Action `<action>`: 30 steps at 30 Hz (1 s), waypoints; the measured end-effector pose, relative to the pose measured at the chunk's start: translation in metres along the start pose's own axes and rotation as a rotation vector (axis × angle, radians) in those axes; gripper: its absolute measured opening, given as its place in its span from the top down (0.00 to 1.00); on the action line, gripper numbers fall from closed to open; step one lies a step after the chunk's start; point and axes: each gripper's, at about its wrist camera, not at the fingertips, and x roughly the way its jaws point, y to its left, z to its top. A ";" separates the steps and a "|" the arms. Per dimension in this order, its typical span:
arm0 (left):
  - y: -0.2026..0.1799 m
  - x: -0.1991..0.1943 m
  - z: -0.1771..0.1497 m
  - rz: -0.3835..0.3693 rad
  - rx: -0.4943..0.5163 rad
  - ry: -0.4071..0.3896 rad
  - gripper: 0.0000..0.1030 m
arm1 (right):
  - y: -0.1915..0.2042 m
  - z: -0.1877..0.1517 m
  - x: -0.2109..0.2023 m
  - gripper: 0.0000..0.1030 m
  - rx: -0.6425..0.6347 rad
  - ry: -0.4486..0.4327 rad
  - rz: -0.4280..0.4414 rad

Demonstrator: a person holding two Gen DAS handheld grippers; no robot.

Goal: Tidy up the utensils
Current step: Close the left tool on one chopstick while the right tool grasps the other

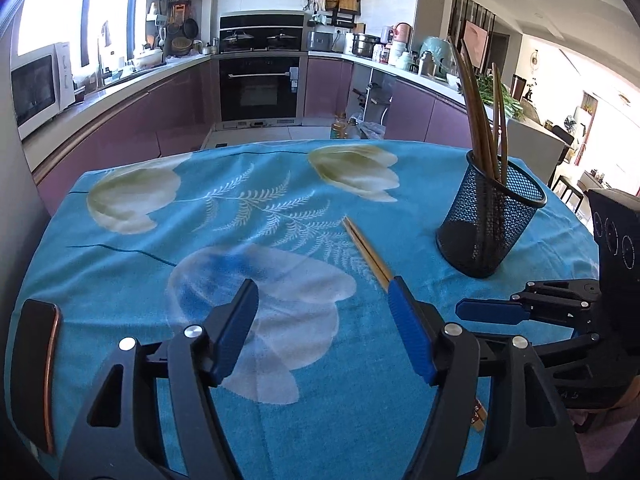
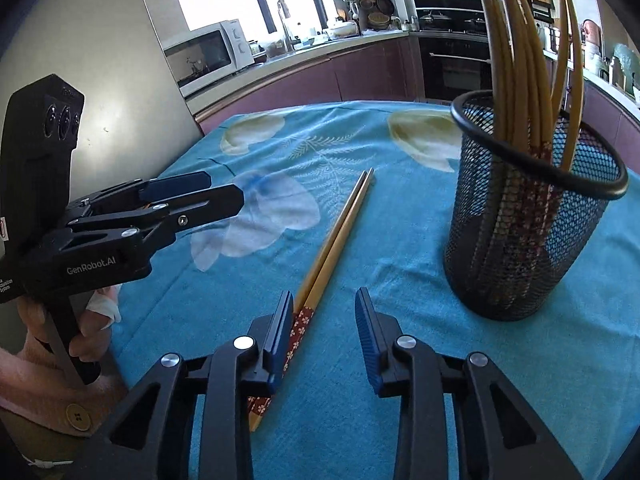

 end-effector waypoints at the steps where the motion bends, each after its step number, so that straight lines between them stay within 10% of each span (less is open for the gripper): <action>1: 0.000 0.001 -0.001 -0.002 -0.001 0.004 0.35 | 0.001 -0.001 0.000 0.72 -0.003 0.005 -0.001; 30: -0.035 0.059 -0.004 -0.107 0.105 0.195 0.45 | -0.014 -0.005 -0.001 0.76 0.063 0.038 -0.019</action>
